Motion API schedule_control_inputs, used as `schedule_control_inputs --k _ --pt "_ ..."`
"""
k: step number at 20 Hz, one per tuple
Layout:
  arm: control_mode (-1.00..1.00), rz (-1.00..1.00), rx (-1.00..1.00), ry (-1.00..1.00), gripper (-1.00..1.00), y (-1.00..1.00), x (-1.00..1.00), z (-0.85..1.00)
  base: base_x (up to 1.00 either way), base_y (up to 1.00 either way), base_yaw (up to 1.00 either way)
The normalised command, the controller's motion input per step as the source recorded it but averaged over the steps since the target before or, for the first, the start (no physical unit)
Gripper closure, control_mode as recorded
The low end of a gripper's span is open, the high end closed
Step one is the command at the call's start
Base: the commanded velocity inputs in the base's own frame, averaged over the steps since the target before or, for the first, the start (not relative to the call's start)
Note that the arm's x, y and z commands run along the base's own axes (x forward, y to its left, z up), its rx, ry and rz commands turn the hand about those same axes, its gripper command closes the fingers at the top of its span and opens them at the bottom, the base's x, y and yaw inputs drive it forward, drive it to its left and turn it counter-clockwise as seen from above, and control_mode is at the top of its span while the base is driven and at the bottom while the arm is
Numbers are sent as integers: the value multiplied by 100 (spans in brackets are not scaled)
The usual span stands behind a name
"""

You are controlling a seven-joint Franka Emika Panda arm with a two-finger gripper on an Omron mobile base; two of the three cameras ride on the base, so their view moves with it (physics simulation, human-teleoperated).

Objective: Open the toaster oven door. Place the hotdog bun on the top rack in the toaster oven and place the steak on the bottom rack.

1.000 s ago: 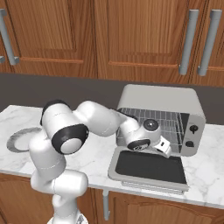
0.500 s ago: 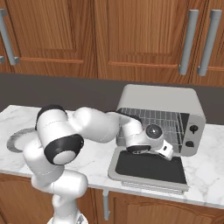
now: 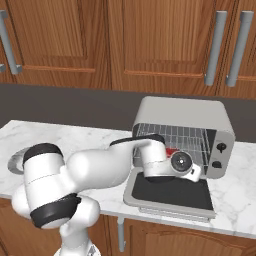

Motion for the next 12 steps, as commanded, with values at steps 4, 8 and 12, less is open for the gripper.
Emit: schedule_control_inputs --k 4,8,12 --pt "-100 19 2 -2 -100 0 -15 60 0 0 0" --pt "-100 15 9 0 -100 0 -5 46 0 0 0" --pt "-100 2 13 -6 -100 0 0 35 0 0 0"
